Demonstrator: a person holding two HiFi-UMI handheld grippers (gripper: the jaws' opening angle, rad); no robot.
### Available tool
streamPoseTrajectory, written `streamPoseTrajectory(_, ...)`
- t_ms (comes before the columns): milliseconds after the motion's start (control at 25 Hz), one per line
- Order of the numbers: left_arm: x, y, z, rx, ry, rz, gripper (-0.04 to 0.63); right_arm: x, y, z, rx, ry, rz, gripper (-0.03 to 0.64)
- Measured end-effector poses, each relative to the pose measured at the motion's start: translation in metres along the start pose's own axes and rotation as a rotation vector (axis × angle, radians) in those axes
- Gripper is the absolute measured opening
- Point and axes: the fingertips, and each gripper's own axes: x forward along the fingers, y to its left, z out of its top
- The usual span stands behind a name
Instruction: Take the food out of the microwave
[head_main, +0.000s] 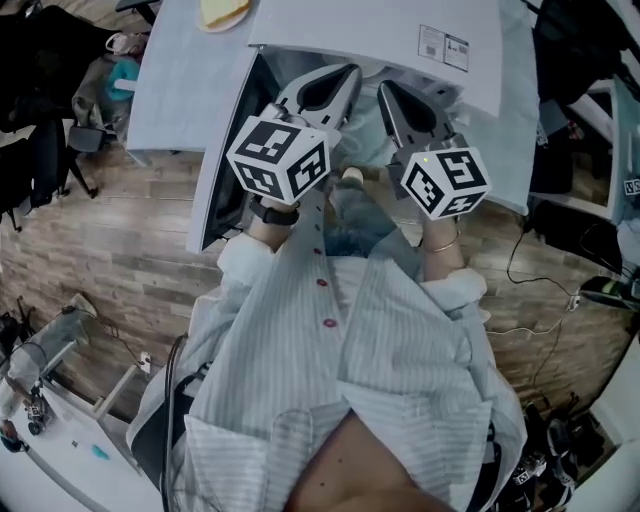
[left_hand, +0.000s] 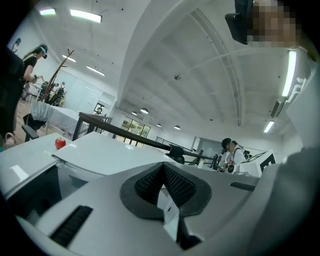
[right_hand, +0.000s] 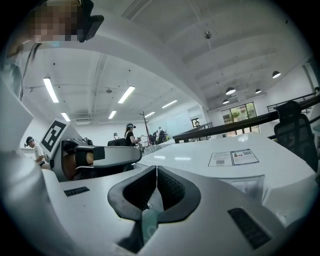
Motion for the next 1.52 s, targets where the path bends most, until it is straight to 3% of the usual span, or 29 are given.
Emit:
streamPoseTrajectory(640, 0.034, 0.011, 0.007, -0.041, -0.036, 0.119, 0.008, 0.012, -0.027, 0.022, 0.04, 0.008, 0.142, 0.032)
streamPoseTrajectory(1520, 0.026, 0.026, -0.009, -0.08, 0.018, 0.093, 0.008, 0.013, -0.024, 0.012, 0.077, -0.001, 0.072, 0.032)
